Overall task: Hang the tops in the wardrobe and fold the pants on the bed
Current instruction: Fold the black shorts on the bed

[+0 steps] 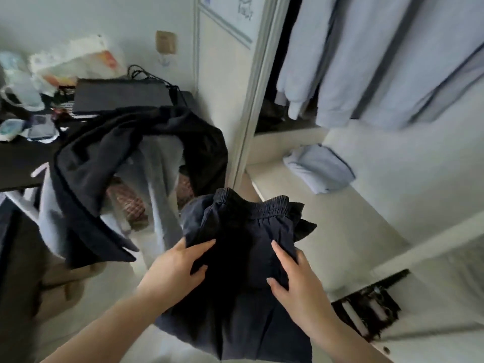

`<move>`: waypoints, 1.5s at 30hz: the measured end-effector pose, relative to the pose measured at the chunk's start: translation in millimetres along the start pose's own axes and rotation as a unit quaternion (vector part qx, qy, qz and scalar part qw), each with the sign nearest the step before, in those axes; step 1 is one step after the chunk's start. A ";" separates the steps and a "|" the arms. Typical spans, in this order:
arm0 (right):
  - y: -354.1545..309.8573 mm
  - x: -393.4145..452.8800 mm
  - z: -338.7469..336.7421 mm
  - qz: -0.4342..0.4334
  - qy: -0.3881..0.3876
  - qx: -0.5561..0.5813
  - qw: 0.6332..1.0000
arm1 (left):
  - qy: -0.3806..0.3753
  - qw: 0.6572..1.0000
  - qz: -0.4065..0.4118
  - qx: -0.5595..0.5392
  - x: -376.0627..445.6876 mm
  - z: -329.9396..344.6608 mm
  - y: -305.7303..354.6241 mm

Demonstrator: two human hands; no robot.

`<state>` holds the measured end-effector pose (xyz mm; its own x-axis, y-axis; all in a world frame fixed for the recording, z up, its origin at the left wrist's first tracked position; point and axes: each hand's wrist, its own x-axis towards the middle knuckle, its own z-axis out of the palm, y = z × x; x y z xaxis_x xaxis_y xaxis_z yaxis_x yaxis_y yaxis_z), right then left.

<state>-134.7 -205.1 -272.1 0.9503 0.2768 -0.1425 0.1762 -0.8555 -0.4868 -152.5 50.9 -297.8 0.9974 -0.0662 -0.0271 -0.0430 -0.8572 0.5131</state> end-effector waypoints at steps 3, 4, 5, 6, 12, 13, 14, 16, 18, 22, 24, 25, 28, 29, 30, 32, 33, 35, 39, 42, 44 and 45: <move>28.8 -3.4 -23.1 0.042 0.030 0.013 0.999 | -0.014 0.999 0.044 0.015 34.6 10.2 34.3; 36.1 -3.1 -27.6 0.049 0.041 0.019 0.998 | -0.015 0.998 0.056 0.018 44.6 13.0 42.8; 44.8 -2.3 -32.2 0.057 0.055 0.031 0.996 | -0.018 0.997 0.069 0.016 56.2 16.6 52.4; 52.4 -0.8 -36.3 0.067 0.068 0.043 0.994 | -0.021 0.997 0.079 0.012 67.5 20.8 59.9; 82.4 39.1 -45.1 0.145 0.097 0.055 0.983 | -0.064 0.989 0.134 0.019 145.8 41.1 81.7; 86.7 51.9 -45.0 0.155 0.108 0.062 0.980 | -0.067 0.987 0.146 0.025 165.7 43.8 83.1; 90.5 63.0 -44.2 0.165 0.116 0.068 0.977 | -0.071 0.985 0.155 0.032 182.9 46.3 83.1; 98.2 88.7 -40.5 0.194 0.135 0.078 0.969 | -0.080 0.980 0.179 0.041 219.7 51.0 79.2; 104.7 112.8 -34.4 0.229 0.153 0.094 0.957 | -0.099 0.975 0.194 0.050 256.3 57.2 71.9; 118.6 160.5 -23.5 0.291 0.176 0.123 0.932 | -0.147 0.961 0.226 0.056 328.5 73.8 65.4; 129.3 182.8 -18.8 0.313 0.200 0.140 0.918 | -0.162 0.950 0.258 0.074 361.7 83.0 69.8; 137.0 193.6 -16.6 0.321 0.212 0.152 0.910 | -0.159 0.947 0.267 0.078 379.7 89.6 72.3; 162.3 214.6 -11.6 0.338 0.238 0.199 0.889 | -0.164 0.940 0.289 0.082 420.0 107.3 83.7; 174.2 223.5 -9.1 0.341 0.254 0.220 0.878 | -0.169 0.934 0.305 0.078 435.4 118.6 89.3; 184.1 231.3 -7.3 0.344 0.274 0.239 0.866 | -0.173 0.928 0.319 0.081 448.6 127.4 93.8; 204.3 246.4 -3.5 0.358 0.306 0.247 0.847 | -0.152 0.919 0.349 0.106 474.1 143.0 105.7; 214.0 252.5 -1.3 0.364 0.312 0.245 0.842 | -0.145 0.914 0.363 0.109 484.3 148.9 113.2; 237.2 263.6 5.5 0.371 0.334 0.256 0.828 | -0.150 0.902 0.395 0.091 502.0 163.6 126.2; 283.9 296.8 2.8 0.353 0.393 0.260 0.808 | -0.112 0.881 0.448 0.102 553.2 187.3 147.4; 313.2 323.3 -9.3 0.323 0.405 0.268 0.812 | -0.078 0.875 0.461 0.123 597.7 192.6 158.9; 331.5 338.4 -23.4 0.303 0.407 0.259 0.822 | -0.053 0.865 0.474 0.155 622.0 193.1 167.2; 340.4 347.4 -32.3 0.295 0.411 0.252 0.825 | -0.030 0.862 0.477 0.168 634.4 192.4 172.9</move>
<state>263.7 -414.3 -459.5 0.7222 -0.6901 0.0481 -0.3123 -0.3873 -0.8675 461.8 -237.5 -391.4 0.4945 -0.8410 0.2195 -0.8666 -0.4965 0.0496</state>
